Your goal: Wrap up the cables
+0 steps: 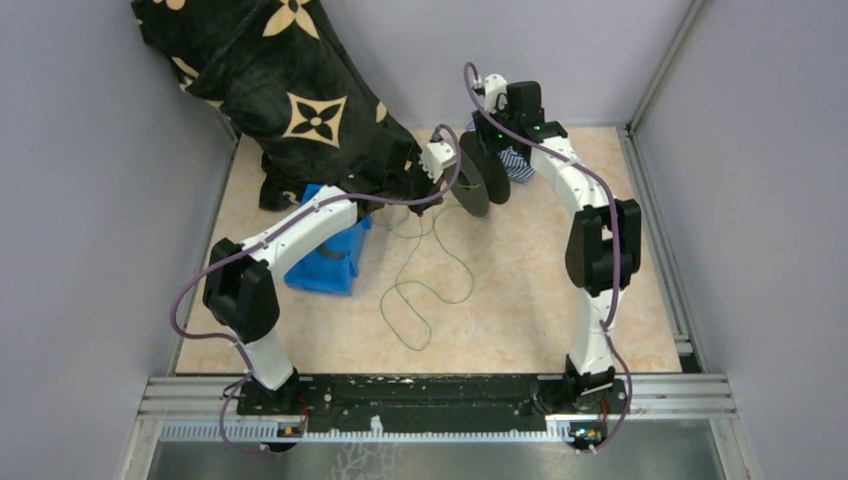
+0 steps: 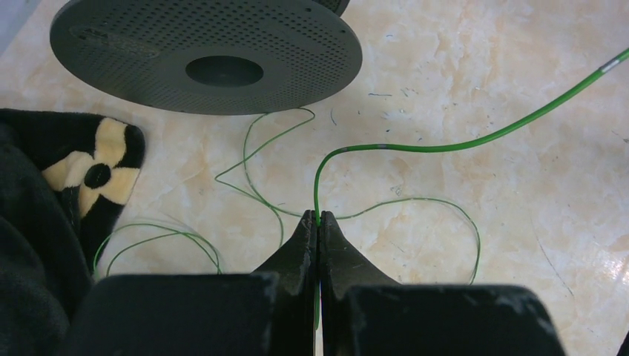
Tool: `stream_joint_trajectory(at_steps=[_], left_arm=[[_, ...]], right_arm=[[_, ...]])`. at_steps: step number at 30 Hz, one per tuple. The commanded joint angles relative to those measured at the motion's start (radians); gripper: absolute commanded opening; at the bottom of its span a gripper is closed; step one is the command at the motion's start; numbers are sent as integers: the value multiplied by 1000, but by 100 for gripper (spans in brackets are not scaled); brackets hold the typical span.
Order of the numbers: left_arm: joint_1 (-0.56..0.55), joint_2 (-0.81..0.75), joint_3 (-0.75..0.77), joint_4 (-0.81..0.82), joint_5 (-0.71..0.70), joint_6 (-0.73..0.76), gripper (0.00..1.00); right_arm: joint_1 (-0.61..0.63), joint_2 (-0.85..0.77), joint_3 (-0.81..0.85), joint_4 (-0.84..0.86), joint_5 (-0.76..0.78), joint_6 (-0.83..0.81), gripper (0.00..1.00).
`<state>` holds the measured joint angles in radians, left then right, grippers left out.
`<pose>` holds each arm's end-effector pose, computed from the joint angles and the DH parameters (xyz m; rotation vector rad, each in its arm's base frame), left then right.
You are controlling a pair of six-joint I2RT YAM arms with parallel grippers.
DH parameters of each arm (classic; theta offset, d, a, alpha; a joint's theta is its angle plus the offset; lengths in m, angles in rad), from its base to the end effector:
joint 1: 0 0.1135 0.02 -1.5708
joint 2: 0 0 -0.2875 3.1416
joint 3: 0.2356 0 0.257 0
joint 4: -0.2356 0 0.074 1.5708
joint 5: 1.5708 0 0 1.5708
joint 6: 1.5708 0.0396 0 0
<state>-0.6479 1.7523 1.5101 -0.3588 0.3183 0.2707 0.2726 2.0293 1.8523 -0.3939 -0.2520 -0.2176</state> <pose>0.3282 -0.2639 0.3315 1.1336 1.8755 -0.5600 0.4773 0.1437 0.3256 -0.6602 2.0318 0.3019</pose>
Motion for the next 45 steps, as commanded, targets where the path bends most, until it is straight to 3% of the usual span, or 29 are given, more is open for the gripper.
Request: stream_joint_trajectory(at_steps=[1, 12, 16, 21, 25, 36, 45], left_arm=[[4, 25, 48, -22, -27, 18, 0], [4, 42, 60, -25, -20, 23, 0], [3, 48, 67, -30, -12, 31, 0], [2, 70, 109, -51, -9, 38, 0], [2, 116, 165, -92, -35, 50, 0], [2, 201, 283, -124, -170, 48, 0], [2, 239, 342, -154, -201, 38, 0]], right_arm=[[-3, -127, -42, 9, 36, -15, 35], [-46, -311, -330, 31, 12, 1, 38], [-47, -366, -427, 63, 34, 13, 31], [-44, -447, -533, 109, 55, 25, 15], [-44, -496, -593, 137, 71, 37, 10], [-42, -558, -671, 160, 62, 43, 13], [-43, -572, -665, 140, 23, 53, 21]])
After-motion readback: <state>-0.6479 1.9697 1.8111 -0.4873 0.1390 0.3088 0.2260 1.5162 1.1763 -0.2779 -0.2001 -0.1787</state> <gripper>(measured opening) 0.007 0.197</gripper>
